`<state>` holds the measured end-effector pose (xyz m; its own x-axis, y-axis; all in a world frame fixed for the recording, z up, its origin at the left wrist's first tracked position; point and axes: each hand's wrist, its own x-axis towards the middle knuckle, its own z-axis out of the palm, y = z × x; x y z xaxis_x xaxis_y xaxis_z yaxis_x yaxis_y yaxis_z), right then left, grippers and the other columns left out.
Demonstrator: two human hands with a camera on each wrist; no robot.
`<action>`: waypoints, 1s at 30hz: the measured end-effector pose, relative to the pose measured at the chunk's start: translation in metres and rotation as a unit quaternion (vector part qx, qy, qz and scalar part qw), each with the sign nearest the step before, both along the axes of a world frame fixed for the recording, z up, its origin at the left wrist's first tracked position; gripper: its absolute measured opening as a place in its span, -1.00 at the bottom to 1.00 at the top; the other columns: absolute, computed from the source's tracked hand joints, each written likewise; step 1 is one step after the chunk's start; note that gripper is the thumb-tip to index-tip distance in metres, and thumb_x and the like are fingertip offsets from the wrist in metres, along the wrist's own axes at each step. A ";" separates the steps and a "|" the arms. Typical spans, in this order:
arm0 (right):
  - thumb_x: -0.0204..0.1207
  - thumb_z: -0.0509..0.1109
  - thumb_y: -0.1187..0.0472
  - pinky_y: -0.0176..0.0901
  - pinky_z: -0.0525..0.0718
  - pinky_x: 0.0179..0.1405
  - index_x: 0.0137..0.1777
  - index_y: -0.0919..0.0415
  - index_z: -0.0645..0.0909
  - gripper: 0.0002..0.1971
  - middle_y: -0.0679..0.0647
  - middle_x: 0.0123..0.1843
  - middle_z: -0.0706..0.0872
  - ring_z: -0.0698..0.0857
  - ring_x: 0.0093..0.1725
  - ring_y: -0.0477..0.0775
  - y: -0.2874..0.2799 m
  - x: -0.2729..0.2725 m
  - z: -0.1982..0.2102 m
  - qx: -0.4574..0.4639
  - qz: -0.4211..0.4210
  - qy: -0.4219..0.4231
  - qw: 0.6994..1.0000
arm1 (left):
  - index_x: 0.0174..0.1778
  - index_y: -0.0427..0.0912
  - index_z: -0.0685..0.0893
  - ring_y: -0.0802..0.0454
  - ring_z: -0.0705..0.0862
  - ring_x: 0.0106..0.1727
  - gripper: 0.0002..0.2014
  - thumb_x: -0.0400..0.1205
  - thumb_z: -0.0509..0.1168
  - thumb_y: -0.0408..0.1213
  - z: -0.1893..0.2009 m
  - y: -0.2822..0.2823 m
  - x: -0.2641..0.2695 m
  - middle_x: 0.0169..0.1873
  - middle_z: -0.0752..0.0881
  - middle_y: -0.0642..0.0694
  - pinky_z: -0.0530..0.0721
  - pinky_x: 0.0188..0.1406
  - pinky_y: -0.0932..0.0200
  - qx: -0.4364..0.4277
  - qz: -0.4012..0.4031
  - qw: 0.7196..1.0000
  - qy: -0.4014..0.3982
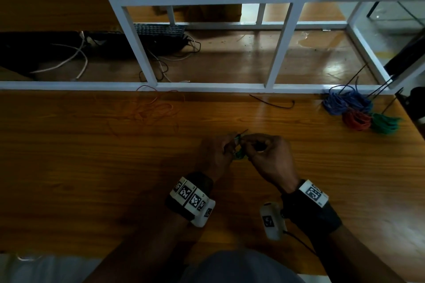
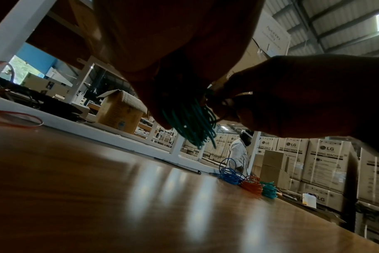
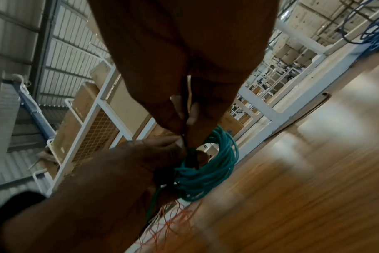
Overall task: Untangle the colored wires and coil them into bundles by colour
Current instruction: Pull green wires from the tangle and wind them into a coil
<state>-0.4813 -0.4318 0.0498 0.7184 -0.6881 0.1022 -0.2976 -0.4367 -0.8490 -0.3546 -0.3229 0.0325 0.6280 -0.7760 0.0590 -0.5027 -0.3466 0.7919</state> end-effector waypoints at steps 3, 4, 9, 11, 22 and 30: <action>0.66 0.50 0.01 -0.16 0.84 -0.22 0.09 0.01 0.85 -0.85 -0.17 -0.03 0.87 0.81 -0.08 -0.27 -0.008 -0.004 0.006 0.006 -0.015 -0.008 1.000 | 0.40 -0.28 0.64 -0.05 0.69 0.22 -0.69 0.76 0.22 -0.28 0.004 0.001 -0.003 0.21 0.70 -0.15 0.65 -0.07 0.50 -0.001 0.001 1.000 0.022; 0.66 0.51 0.02 -0.13 0.86 -0.20 0.11 0.01 0.83 -0.86 -0.17 -0.01 0.86 0.81 -0.05 -0.27 -0.011 -0.006 0.007 0.006 -0.017 -0.014 1.000 | 0.38 -0.24 0.66 -0.08 0.72 0.20 -0.67 0.74 0.24 -0.21 0.004 0.001 -0.003 0.21 0.73 -0.15 0.73 0.00 0.31 -0.014 0.010 0.999 0.036; 0.67 0.50 0.13 -0.11 0.86 -0.16 0.09 0.04 0.84 -0.90 -0.20 -0.01 0.86 0.81 -0.04 -0.27 -0.019 -0.005 0.012 -0.017 0.005 -0.036 0.999 | 0.39 -0.20 0.66 -0.17 0.71 0.25 -0.63 0.72 0.26 -0.12 0.003 0.004 -0.003 0.26 0.73 -0.24 0.70 0.21 -0.04 -0.020 -0.010 0.999 0.047; 0.68 0.48 0.16 -0.10 0.85 -0.20 0.02 0.06 0.84 -0.90 -0.18 -0.07 0.86 0.81 -0.10 -0.26 -0.022 -0.004 0.012 -0.015 0.004 -0.033 0.999 | 0.38 0.01 0.68 -0.02 0.75 0.19 -0.55 0.66 0.21 0.12 -0.001 0.003 -0.005 0.24 0.76 -0.10 0.79 0.06 -0.09 -0.051 -0.023 0.996 0.070; 0.64 0.46 0.21 0.14 0.83 -0.28 -0.08 0.03 0.77 -0.90 -0.12 -0.17 0.82 0.81 -0.17 -0.11 -0.025 -0.008 0.022 -0.004 0.020 -0.049 0.999 | 0.30 0.24 0.71 0.12 0.74 0.12 -0.72 0.68 0.29 -0.06 -0.004 0.004 -0.012 0.18 0.74 0.07 0.79 -0.08 0.21 -0.080 -0.043 0.994 0.064; 0.60 0.52 0.28 -0.09 0.82 -0.04 -0.08 0.08 0.81 -0.91 -0.06 -0.13 0.85 0.81 -0.05 -0.11 -0.071 -0.019 0.091 -0.028 0.031 -0.052 0.998 | 0.02 0.46 0.76 0.03 0.66 0.33 -0.62 0.68 0.35 -0.28 -0.024 0.012 -0.039 0.26 0.68 0.15 0.75 0.14 0.06 -0.056 -0.045 0.942 0.327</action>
<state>-0.5005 -0.5026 0.1407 0.7424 -0.6344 0.2153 -0.1802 -0.4987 -0.8479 -0.3933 -0.3111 0.0089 0.4898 -0.8400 -0.2336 0.0829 -0.2218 0.9716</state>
